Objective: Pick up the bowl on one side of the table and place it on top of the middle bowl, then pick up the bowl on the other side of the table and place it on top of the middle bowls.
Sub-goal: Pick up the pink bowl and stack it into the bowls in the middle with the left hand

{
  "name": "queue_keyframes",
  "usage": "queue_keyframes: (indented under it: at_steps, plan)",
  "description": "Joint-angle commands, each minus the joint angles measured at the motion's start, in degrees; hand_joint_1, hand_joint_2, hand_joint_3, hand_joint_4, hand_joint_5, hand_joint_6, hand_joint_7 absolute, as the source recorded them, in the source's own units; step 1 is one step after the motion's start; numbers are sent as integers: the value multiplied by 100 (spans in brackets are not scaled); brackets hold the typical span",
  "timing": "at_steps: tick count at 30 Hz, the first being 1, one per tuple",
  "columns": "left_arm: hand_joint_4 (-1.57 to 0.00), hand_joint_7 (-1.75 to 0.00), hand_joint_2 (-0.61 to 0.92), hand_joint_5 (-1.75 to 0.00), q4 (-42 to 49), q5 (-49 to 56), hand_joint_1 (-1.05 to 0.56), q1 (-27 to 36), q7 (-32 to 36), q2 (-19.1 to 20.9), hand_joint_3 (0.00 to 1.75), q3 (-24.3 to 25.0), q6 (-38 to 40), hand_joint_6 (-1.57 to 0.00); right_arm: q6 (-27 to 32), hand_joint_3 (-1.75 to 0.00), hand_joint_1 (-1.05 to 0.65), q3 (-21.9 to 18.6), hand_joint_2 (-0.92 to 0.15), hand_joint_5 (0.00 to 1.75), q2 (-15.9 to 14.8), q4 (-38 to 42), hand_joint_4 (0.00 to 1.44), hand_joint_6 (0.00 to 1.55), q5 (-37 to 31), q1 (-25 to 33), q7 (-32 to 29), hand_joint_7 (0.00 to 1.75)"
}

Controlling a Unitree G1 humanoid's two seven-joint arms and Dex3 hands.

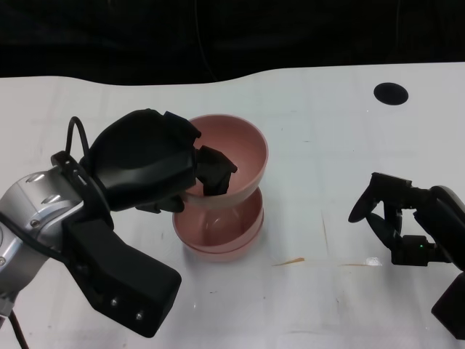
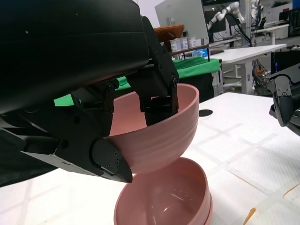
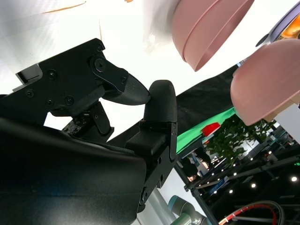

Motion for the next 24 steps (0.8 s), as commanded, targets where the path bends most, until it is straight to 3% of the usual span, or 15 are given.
queue_keyframes:
  at_steps: [1,4,8,12,17,20,24]
  plan:
    - [-105,-84,81,-132,42,-21,-2,87,122,21,0,-20,-32,-111,-22,-85,-25,-2,-77,175,-109,1,82,71,3,-30,-58,149]
    - [-100,-88,80,-146,51,-21,-1,93,132,9,0,-16,-49,-110,-22,-85,-26,0,-78,175,-110,-4,82,71,-3,-27,-63,149]
    - [-102,-95,80,-140,56,-36,-1,113,75,17,0,-17,-31,-106,-21,-85,-26,12,-78,175,-105,8,82,71,-32,-37,-100,149]
    - [-95,-106,79,-153,85,-56,0,128,38,-11,1,-49,-4,-101,-3,-85,-27,7,-78,175,-114,4,82,70,7,-25,-63,148]
    - [-92,-112,79,-158,189,-110,1,110,35,-5,1,-99,-34,-98,-47,-85,-26,2,-78,175,-127,4,82,70,12,-20,-68,149]
    - [-94,-110,78,-152,203,-102,-1,112,9,6,0,-132,-20,-98,-36,-85,-26,0,-78,175,-128,-3,81,70,28,-4,-48,149]
    - [-89,-118,77,-161,241,-153,-1,140,-3,2,0,-146,-23,-94,-52,-85,-25,5,-78,175,-114,4,81,70,11,-5,-74,150]
